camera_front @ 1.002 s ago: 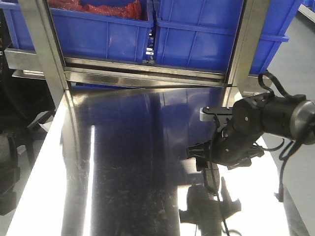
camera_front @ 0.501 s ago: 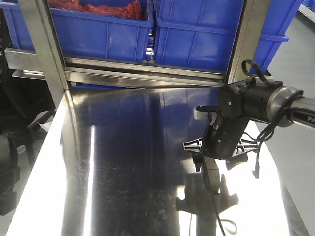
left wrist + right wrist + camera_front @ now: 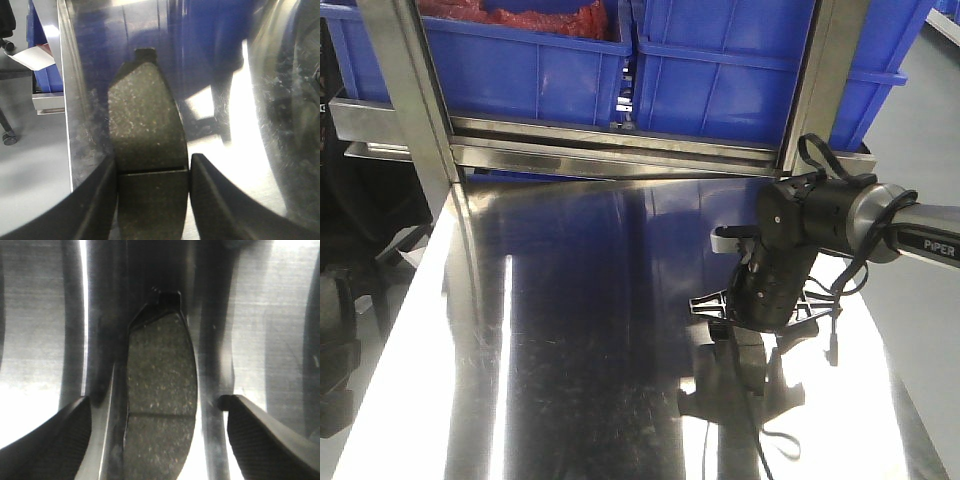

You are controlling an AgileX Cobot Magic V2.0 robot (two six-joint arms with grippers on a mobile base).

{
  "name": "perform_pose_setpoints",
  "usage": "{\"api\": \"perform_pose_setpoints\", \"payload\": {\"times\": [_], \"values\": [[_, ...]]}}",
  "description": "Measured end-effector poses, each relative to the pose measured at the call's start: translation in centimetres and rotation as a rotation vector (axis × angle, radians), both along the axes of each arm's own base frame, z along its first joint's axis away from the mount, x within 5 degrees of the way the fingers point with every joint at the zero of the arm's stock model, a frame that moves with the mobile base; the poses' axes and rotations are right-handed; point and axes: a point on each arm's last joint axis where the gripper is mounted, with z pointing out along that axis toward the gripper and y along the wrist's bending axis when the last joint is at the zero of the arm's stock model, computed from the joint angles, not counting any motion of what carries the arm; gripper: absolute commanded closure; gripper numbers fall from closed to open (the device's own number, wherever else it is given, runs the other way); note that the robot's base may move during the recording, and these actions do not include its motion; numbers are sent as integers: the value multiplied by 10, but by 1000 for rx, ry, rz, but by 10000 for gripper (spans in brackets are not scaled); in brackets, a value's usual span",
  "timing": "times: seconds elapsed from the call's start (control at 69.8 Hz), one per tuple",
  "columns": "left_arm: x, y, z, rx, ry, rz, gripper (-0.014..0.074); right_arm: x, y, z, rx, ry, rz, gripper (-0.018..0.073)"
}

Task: Move and align brake pads A on conveyor
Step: 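Lower the open right gripper over the second brake pad, then close the right gripper on the brake pad and lift it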

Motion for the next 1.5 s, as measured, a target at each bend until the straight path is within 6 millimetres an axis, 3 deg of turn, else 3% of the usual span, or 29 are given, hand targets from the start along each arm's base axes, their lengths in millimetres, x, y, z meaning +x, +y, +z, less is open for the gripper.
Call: {"api": "perform_pose_setpoints", "payload": {"times": [0.329,0.415,0.673,1.017,1.346,1.504], "values": [[0,0,0,1,0,0,604,2,0,-7,-24,21,6,162],[0,0,0,1,0,0,604,2,-1,-7,-25,23,7,238],[0,0,0,1,0,0,604,2,0,-7,-21,26,40,575],[0,0,0,1,0,0,604,1,-1,-2,-18,11,96,566],[0,0,0,1,0,0,604,-8,-14,58,-36,-158,125,561],[0,0,0,1,0,0,604,-22,-41,79,-13,-230,62,561]]}}
